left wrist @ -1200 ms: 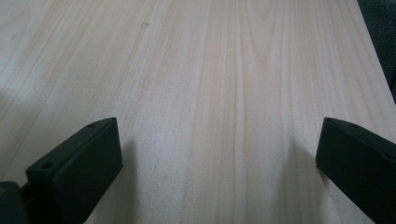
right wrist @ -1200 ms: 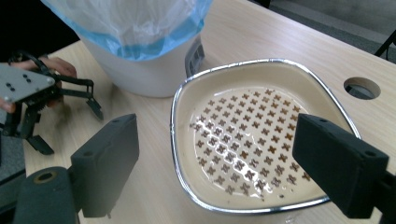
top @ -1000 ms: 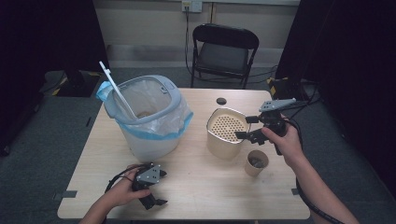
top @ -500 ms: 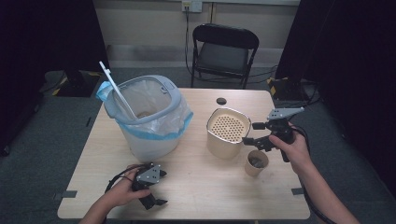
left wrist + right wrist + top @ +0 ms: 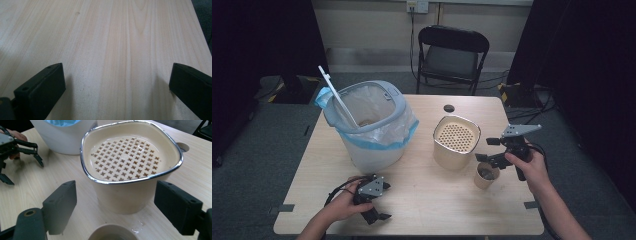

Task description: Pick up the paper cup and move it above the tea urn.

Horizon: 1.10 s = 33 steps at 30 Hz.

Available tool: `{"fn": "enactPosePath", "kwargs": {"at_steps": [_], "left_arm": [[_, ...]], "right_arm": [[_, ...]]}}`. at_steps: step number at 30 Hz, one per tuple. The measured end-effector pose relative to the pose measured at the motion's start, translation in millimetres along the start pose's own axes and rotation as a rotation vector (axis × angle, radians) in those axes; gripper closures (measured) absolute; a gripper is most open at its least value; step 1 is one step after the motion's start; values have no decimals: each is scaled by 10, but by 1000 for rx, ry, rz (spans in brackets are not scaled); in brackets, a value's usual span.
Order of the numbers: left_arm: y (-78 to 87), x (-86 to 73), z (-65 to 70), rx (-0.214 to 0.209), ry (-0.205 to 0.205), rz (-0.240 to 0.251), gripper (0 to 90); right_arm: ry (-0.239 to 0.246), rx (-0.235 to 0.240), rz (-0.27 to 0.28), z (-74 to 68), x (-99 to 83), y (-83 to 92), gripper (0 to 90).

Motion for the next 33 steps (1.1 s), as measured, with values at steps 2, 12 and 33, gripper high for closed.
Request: {"fn": "enactPosePath", "kwargs": {"at_steps": [2,12,33], "left_arm": [[-4,2,6,1,8,5,0],[-6,3,9,-1,13,8,0],[-6,3,7,-1,13,9,0]], "right_arm": [[-11,-11,5,10,-32,21,163],[-40,5,3,10,-171,137,142],[-33,22,59,31,-589,178,143]]}}
Point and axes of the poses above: each handheld gripper's, and its own axes: y roughly backward along the jaws, x roughly out of its top, z roughly to its right, the point moved 5 cm from there along -y, roughly forward along the jaws, and after that the axes turned 8 degrees about z, right-handed, at the moved point
